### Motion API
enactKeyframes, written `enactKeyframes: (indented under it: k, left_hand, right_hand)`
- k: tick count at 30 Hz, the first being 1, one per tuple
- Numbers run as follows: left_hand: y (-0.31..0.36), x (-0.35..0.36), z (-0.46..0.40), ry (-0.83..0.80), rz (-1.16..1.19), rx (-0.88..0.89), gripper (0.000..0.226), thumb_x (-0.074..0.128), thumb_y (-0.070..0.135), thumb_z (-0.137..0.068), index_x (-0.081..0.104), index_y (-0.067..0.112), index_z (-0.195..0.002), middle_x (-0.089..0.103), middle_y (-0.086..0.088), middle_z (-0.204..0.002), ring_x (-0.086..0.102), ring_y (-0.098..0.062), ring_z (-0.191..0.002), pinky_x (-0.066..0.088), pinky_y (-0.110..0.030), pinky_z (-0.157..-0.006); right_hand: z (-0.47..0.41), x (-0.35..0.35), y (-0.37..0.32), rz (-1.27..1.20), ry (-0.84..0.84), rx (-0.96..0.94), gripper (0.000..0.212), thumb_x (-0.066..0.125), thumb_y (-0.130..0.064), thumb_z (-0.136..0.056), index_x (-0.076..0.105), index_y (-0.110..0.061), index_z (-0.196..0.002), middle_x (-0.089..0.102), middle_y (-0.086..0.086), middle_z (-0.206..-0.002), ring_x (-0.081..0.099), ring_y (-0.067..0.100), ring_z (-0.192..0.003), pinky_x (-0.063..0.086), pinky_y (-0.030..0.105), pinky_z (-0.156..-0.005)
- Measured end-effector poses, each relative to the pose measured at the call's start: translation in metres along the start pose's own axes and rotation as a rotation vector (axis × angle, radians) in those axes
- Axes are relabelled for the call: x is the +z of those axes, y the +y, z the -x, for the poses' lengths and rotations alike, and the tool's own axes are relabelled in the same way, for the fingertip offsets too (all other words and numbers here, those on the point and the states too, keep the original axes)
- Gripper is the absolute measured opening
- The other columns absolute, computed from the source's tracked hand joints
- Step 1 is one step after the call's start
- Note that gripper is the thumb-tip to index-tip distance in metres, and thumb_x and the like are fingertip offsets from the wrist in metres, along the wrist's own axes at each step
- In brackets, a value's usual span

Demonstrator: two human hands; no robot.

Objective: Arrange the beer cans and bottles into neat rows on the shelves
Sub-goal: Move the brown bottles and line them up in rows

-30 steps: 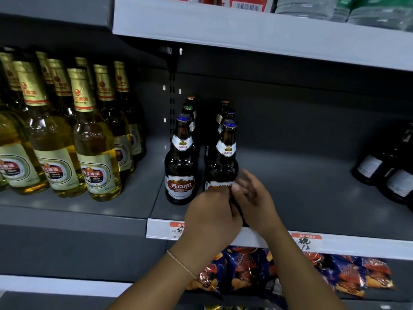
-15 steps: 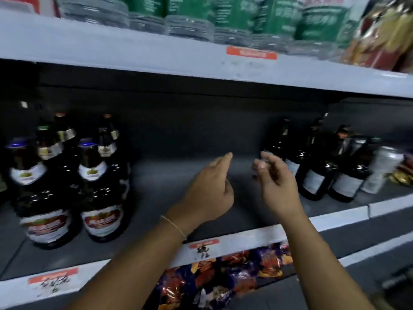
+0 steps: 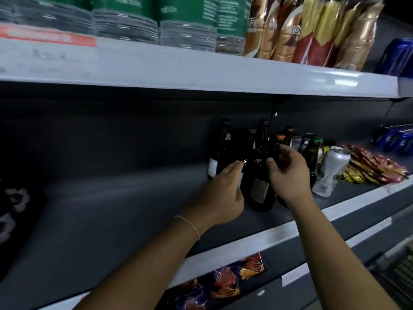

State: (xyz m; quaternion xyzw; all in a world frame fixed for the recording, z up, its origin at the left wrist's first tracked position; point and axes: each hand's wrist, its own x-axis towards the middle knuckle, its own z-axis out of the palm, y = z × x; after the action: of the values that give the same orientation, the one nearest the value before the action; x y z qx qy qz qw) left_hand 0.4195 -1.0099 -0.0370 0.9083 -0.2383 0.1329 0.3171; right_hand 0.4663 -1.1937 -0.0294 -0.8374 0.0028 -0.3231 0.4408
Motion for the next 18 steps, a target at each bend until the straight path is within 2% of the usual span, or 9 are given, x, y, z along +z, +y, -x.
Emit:
enactKeyframes:
  k: [3, 5, 7, 10, 12, 14, 16, 18]
  left_hand:
    - [0.004, 0.011, -0.011, -0.045, 0.001, -0.019, 0.066, 0.044, 0.008, -0.094, 0.016, 0.009, -0.154, 0.017, -0.004, -0.161, 0.015, -0.015, -0.148, 0.012, -0.018, -0.117]
    - [0.005, 0.017, -0.016, -0.072, -0.010, -0.031, 0.066, 0.044, 0.010, -0.096, 0.014, 0.009, -0.154, 0.015, -0.004, -0.162, 0.013, -0.014, -0.149, 0.009, -0.017, -0.115]
    - [0.004, 0.021, -0.021, -0.097, -0.016, -0.044, 0.066, 0.044, 0.011, -0.097, 0.012, 0.010, -0.154, 0.013, -0.002, -0.162, 0.011, -0.013, -0.149, 0.007, -0.014, -0.112]
    - [0.004, 0.026, -0.025, -0.111, -0.014, -0.067, 0.066, 0.044, 0.013, -0.097, 0.011, 0.011, -0.155, 0.012, -0.001, -0.163, 0.011, -0.013, -0.149, 0.008, -0.016, -0.113]
    - [0.003, 0.027, -0.026, -0.119, -0.025, -0.082, 0.066, 0.044, 0.014, -0.097, 0.011, 0.012, -0.155, 0.013, -0.002, -0.163, 0.011, -0.013, -0.149, 0.010, -0.019, -0.116]
    - [0.002, 0.028, -0.025, -0.129, -0.026, -0.101, 0.065, 0.043, 0.015, -0.097, 0.012, 0.012, -0.154, 0.014, -0.002, -0.162, 0.012, -0.014, -0.149, 0.011, -0.023, -0.118]
    - [0.001, 0.028, -0.022, -0.135, -0.015, -0.113, 0.065, 0.044, 0.015, -0.097, 0.014, 0.012, -0.154, 0.017, -0.003, -0.162, 0.015, -0.016, -0.148, 0.016, -0.028, -0.120]
    - [0.000, 0.027, -0.018, -0.122, 0.005, -0.117, 0.062, 0.046, 0.015, -0.096, 0.021, 0.012, -0.152, 0.025, -0.004, -0.159, 0.024, -0.019, -0.145, 0.024, -0.032, -0.118]
  right_hand:
    - [-0.013, 0.000, 0.011, -0.019, 0.069, 0.002, 0.049, 0.068, -0.023, -0.087, 0.053, -0.007, -0.130, 0.059, 0.014, -0.117, 0.059, 0.023, -0.104, 0.050, 0.032, -0.086]
    - [-0.017, 0.001, 0.015, -0.065, 0.049, 0.060, 0.052, 0.069, -0.019, -0.088, 0.049, -0.006, -0.134, 0.057, 0.014, -0.124, 0.058, 0.022, -0.107, 0.044, 0.024, -0.081]
    - [-0.021, 0.002, 0.020, -0.091, -0.003, 0.095, 0.056, 0.066, -0.017, -0.091, 0.043, -0.006, -0.140, 0.056, 0.009, -0.133, 0.056, 0.017, -0.112, 0.040, 0.021, -0.086]
    - [-0.024, 0.004, 0.024, -0.149, -0.126, 0.111, 0.062, 0.061, -0.018, -0.095, 0.033, -0.012, -0.150, 0.051, 0.000, -0.140, 0.054, 0.011, -0.114, 0.044, 0.029, -0.099]
    - [-0.025, 0.006, 0.025, -0.177, -0.169, 0.125, 0.059, 0.058, -0.016, -0.097, 0.033, -0.012, -0.149, 0.054, -0.004, -0.130, 0.053, 0.010, -0.113, 0.046, 0.032, -0.100]
    - [-0.027, 0.007, 0.026, -0.195, -0.155, 0.112, 0.050, 0.060, -0.014, -0.095, 0.043, -0.010, -0.142, 0.062, -0.007, -0.114, 0.058, 0.013, -0.110, 0.050, 0.040, -0.101]
    - [-0.027, 0.005, 0.027, -0.240, -0.143, 0.111, 0.037, 0.066, -0.012, -0.092, 0.056, -0.013, -0.127, 0.068, -0.009, -0.099, 0.067, 0.015, -0.097, 0.056, 0.047, -0.092]
    - [-0.025, 0.004, 0.029, -0.220, -0.139, 0.096, 0.031, 0.074, -0.020, -0.086, 0.064, -0.016, -0.115, 0.073, -0.001, -0.092, 0.072, 0.020, -0.085, 0.060, 0.049, -0.079]
